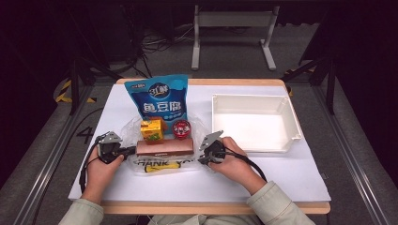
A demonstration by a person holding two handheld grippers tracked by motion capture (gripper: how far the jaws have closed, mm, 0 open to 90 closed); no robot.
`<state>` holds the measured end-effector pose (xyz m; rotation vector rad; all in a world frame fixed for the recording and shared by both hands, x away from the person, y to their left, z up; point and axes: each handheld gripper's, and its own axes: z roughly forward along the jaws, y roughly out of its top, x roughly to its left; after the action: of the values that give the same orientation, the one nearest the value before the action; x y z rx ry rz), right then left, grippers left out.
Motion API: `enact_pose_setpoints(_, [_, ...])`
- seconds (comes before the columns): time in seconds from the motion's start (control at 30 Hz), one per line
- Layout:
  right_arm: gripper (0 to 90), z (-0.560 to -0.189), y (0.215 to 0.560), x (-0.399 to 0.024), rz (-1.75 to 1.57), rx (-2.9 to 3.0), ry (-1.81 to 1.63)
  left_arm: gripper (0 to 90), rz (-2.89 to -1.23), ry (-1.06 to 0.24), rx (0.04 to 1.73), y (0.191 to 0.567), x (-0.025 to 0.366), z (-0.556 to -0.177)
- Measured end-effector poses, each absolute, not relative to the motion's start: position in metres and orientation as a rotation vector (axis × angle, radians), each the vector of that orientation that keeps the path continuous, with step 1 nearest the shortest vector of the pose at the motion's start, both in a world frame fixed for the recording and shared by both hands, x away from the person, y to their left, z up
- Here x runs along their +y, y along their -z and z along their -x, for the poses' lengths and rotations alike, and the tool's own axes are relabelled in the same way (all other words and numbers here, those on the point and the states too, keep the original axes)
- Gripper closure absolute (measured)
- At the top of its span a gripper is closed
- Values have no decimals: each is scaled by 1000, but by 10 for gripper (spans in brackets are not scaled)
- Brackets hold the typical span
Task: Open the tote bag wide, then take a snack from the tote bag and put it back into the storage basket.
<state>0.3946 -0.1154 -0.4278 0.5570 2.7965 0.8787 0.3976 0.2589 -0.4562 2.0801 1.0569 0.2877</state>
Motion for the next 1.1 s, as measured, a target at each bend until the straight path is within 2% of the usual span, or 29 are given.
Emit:
enact_pose_setpoints(0.13, [783, -394, 424, -116, -570, 2792, -893, 900, -2050, -292, 1040, 455, 262, -395])
enact_pose_setpoints(0.2, [661, -393, 418, -118, -567, 2765, -951, 872, -2012, -299, 1034, 450, 266, -391])
enact_pose_setpoints(0.4, [444, -390, 403, -122, -588, 2702, -1124, 791, -1934, -317, 1009, 438, 275, -378])
enact_pose_setpoints(0.6, [399, -390, 389, -124, -597, 2667, -1257, 730, -1877, -334, 985, 430, 283, -365])
enact_pose_setpoints(0.63, [375, -391, 384, -124, -608, 2652, -1306, 677, -1871, -335, 983, 428, 284, -362])
enact_pose_setpoints(0.77, [364, -392, 375, -124, -626, 2630, -1396, 628, -1825, -320, 966, 424, 287, -351])
enact_pose_setpoints(1.0, [374, -397, 358, -119, -627, 2591, -1497, 470, -1802, -315, 944, 419, 289, -344])
enact_pose_setpoints(1.1, [384, -400, 355, -116, -616, 2596, -1495, 458, -1811, -343, 937, 417, 289, -342])
